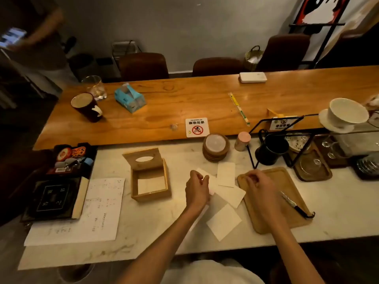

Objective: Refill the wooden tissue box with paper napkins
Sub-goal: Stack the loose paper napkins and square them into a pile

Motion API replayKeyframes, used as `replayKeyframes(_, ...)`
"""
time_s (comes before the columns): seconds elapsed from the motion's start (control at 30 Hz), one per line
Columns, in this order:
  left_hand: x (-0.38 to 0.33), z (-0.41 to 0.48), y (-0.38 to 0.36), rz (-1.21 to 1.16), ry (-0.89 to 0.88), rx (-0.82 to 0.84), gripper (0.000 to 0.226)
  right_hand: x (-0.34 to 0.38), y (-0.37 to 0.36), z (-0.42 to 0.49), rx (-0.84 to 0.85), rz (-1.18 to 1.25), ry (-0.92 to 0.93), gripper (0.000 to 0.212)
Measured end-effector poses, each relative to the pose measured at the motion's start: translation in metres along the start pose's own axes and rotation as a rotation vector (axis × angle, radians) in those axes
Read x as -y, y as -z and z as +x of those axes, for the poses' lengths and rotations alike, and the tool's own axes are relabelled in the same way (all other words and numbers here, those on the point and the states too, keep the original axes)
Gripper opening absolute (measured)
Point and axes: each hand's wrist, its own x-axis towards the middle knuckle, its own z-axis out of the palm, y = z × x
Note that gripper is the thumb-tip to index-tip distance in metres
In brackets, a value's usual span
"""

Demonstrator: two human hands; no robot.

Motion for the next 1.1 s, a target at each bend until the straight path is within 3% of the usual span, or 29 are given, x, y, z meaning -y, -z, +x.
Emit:
replayKeyframes(0.17, -0.014, 0.014, -0.046, 0.145, 0.201, 0.016, 0.04, 0.001, -0.047, 0.063, 0.338, -0.136, 0.053, 0.02)
replayKeyframes(0.3, -0.024, 0.029, -0.074, 0.24, 0.263, 0.047, 0.052, -0.013, -0.072, 0.098, 0.396, -0.393, 0.185, 0.032)
replayKeyframes(0.57, -0.03, 0.038, -0.089, 0.089, 0.387, 0.021, 0.05, -0.025, -0.088, 0.124, 0.471, -0.575, 0.148, 0.034)
replayKeyframes(0.67, -0.027, 0.041, -0.092, 0.07, 0.377, 0.049, 0.054, -0.029, -0.087, 0.126, 0.509, -0.514, 0.133, 0.029)
replayKeyframes(0.83, -0.026, 0.05, -0.088, 0.074, 0.31, 0.113, 0.031, -0.03, -0.083, 0.121, 0.498, -0.392, 0.147, 0.033)
replayKeyframes(0.93, -0.027, 0.054, -0.079, 0.097, 0.173, 0.093, 0.017, -0.031, -0.07, 0.112, 0.465, -0.075, 0.04, 0.049)
replayKeyframes(1.03, -0.03, 0.061, -0.056, 0.069, 0.032, 0.11, 0.011, -0.029, -0.058, 0.099, 0.554, 0.154, -0.032, 0.07)
replayKeyframes(1.1, -0.031, 0.072, -0.036, 0.088, -0.05, 0.118, 0.013, -0.022, -0.06, 0.09, 0.602, 0.209, -0.043, 0.065)
